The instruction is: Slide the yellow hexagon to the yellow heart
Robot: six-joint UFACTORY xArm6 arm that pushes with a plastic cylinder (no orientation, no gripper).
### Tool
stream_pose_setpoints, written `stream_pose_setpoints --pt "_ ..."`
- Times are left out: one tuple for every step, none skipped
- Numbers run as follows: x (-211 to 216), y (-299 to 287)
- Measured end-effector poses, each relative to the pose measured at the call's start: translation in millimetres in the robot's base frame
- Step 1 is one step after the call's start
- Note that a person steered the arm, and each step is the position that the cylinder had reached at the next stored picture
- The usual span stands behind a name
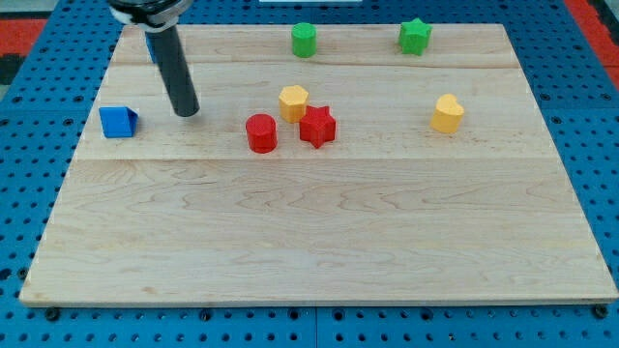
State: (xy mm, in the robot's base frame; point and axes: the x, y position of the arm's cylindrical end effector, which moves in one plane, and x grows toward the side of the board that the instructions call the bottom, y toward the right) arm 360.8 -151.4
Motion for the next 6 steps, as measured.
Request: stream_pose_setpoints --pt "-2 2" --pt "-1 4" --pt "-1 14" --pt "-1 15" --pt "-14 37" --pt "-21 89"
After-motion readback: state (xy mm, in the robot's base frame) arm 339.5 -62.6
